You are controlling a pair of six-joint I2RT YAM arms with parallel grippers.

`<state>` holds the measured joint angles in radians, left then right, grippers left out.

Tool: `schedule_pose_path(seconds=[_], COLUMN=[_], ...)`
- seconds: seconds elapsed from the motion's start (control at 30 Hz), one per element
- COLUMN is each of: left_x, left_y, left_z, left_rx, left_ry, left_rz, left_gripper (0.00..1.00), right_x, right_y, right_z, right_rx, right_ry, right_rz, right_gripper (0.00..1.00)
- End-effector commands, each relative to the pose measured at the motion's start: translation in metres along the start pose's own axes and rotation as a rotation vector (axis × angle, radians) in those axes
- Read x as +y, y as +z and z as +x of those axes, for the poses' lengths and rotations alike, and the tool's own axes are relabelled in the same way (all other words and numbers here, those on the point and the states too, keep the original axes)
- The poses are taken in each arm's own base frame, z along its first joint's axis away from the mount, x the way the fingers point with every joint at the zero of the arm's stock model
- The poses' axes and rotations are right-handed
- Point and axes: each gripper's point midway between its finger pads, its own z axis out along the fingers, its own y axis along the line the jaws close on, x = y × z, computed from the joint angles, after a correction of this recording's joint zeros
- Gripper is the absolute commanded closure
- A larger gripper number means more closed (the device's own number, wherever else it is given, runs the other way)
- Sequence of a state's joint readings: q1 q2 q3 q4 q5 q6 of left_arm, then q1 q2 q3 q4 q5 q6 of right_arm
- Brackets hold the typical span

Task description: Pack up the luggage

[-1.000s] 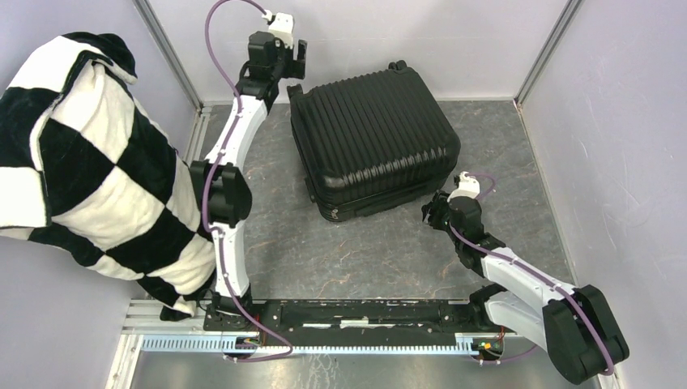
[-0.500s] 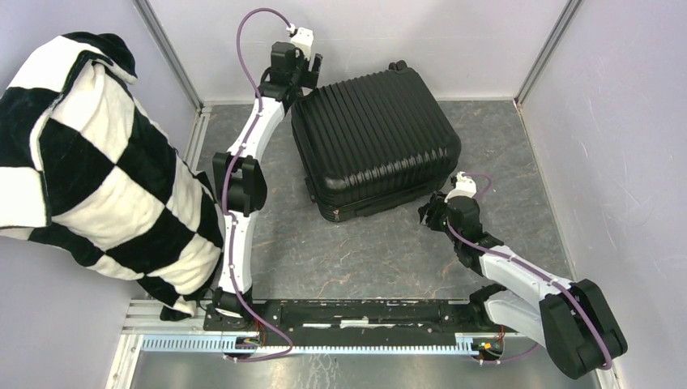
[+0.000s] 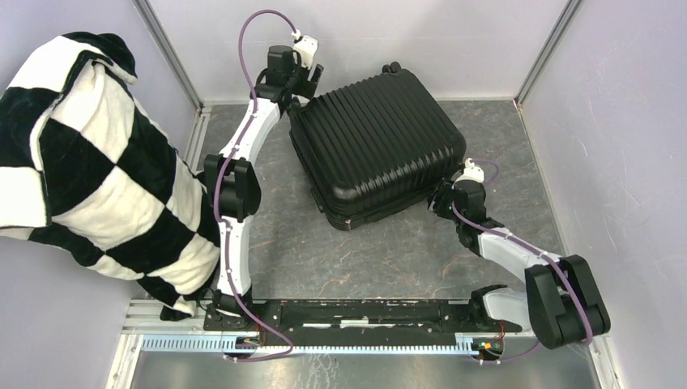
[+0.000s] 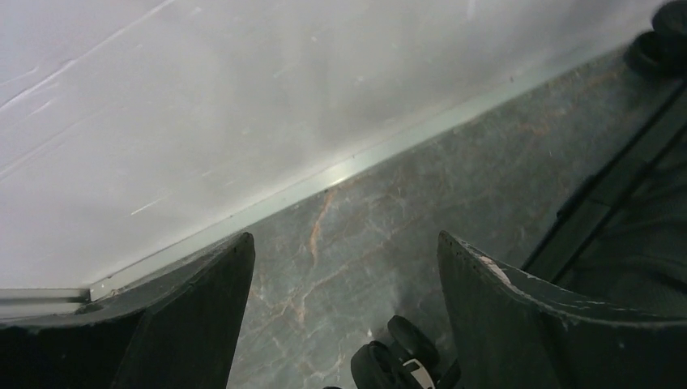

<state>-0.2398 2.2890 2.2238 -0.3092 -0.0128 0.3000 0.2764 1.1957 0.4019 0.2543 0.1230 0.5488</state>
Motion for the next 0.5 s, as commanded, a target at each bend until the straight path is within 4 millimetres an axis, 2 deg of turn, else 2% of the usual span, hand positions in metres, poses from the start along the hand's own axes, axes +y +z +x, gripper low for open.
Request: schedule_pose_path(seconds=[0.0,0.13,0.23,0.3,0.33,0.37,0.47], left_x=[-0.081,-0.099,-0.105,-0.109,-0.109,-0.112,-0.107], left_y=[-0.040,-0.079,-0.114,-0.137,-0.147,-0.159,-0.184], left_z=[0.117,0.137,0.146,0.162,0.160,0.169,0.165], left_rx=[0.394,0.450,0.467,0.504,0.496,0.512,0.490], left_ry=[0.170,0.177,0.189,0.185,0.188,0.186,0.192], left_rz=[0.379,0.504,0.556,0.580,0.583,0.598,0.584], left_gripper=[0.11,0.13,0.13,0.13,0.13,0.13,0.12], right_x=[0.015,0.016,0.026,0.035,0.039,0.043,0.050], right_y=[0.013,0.024,0.034,0.042,0.049,0.055,0.076], right_z=[-0.056,-0.068,-0.077,-0.086,-0.091,-0.096,-0.111], right_rx=[-0.119,-0.120,-0.122,-0.125,-0.121,-0.119,-0.114], right_ry=[0.021,0.019,0.015,0.008,0.004,-0.002,-0.010], right_rz=[-0.052,-0.071,-0.104,-0.134,-0.141,-0.147,-0.153], right_gripper=[0.49,0.49,0.50,0.50,0.50,0.50,0.51])
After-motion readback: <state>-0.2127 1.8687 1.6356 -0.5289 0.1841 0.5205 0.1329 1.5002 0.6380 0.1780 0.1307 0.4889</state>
